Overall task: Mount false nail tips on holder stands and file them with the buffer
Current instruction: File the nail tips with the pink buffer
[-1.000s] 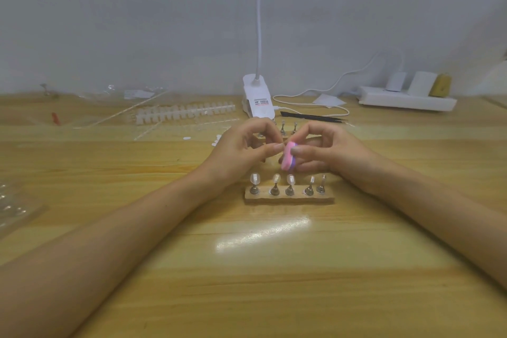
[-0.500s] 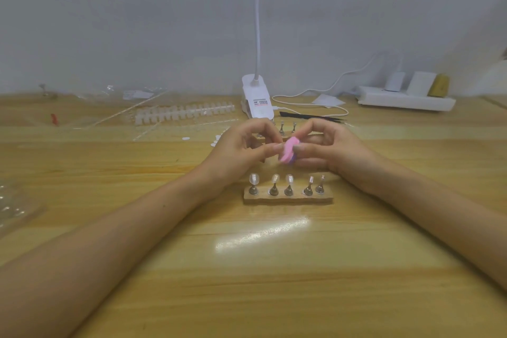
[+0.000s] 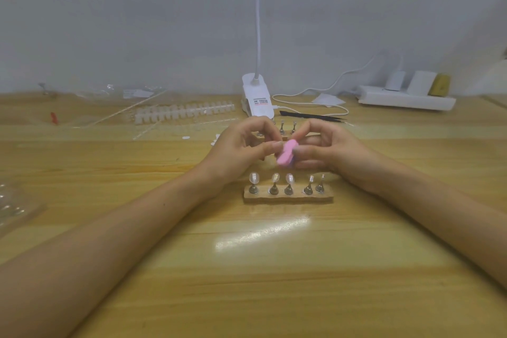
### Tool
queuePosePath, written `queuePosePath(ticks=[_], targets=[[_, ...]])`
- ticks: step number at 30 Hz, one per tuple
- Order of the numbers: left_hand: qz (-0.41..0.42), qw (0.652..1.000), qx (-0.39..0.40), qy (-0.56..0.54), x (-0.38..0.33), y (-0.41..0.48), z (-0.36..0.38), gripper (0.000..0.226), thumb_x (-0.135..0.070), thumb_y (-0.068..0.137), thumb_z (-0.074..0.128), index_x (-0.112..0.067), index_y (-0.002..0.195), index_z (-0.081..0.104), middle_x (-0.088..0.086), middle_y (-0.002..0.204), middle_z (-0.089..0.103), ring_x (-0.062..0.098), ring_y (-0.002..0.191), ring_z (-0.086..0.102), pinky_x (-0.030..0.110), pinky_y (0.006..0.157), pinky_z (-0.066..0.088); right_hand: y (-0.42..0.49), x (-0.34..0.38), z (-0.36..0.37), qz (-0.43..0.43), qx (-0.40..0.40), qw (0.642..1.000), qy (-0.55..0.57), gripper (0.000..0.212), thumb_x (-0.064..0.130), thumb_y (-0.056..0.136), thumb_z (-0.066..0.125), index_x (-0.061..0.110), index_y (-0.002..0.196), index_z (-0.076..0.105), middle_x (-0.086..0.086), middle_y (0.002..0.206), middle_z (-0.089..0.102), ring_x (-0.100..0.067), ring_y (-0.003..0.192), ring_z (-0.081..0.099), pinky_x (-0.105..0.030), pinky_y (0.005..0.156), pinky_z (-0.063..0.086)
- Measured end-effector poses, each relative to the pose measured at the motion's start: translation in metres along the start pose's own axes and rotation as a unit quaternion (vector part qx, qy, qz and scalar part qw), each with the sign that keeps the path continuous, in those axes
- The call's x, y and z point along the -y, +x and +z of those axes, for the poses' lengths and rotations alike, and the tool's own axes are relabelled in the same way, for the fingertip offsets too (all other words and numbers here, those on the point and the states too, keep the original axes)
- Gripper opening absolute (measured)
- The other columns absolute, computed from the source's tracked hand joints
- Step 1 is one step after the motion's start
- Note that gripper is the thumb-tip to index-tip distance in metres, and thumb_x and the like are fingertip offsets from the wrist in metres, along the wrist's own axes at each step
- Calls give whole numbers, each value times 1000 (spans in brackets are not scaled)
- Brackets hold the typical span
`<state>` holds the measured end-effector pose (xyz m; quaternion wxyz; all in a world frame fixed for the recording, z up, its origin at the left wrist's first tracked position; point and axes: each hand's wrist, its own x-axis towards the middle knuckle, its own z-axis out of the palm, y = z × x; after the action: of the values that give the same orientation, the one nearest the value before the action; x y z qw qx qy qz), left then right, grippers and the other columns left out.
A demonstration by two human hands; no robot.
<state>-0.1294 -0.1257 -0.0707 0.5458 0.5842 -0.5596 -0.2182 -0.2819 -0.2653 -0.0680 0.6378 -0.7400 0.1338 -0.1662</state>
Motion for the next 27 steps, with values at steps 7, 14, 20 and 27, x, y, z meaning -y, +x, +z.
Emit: queuePosePath(ticks=[7, 14, 20, 27], targets=[[-1, 1000, -3, 4, 1, 0, 0, 13, -9, 90, 68, -15, 80, 64, 5, 87, 60, 13, 70, 53, 17, 62, 45, -1, 0, 0, -2, 0, 1000, 6, 20, 15, 82, 73, 11, 96, 59, -16, 103, 76, -27, 97, 74, -29, 80, 60], [5, 1000, -5, 9, 1, 1, 0, 12, -8, 90, 68, -14, 80, 64, 4, 86, 60, 12, 72, 55, 18, 63, 45, 2, 0, -2, 7, 3, 1000, 18, 21, 15, 80, 74, 11, 96, 61, -17, 103, 76, -28, 97, 74, -32, 84, 60], [5, 1000, -5, 9, 1, 1, 0, 12, -8, 90, 68, -14, 81, 64, 5, 87, 60, 11, 72, 54, 18, 64, 45, 1, 0, -1, 18, 33, 999, -19, 21, 15, 80, 75, 13, 95, 61, -16, 105, 76, -28, 97, 74, -32, 83, 60], [8, 1000, 0, 8, 0, 0, 0, 13, -6, 90, 67, -13, 81, 63, 5, 87, 60, 10, 69, 54, 17, 62, 45, 1, 0, 0, 11, 23, 999, -20, 19, 13, 82, 74, 12, 95, 61, -15, 104, 76, -28, 97, 74, -31, 82, 60]])
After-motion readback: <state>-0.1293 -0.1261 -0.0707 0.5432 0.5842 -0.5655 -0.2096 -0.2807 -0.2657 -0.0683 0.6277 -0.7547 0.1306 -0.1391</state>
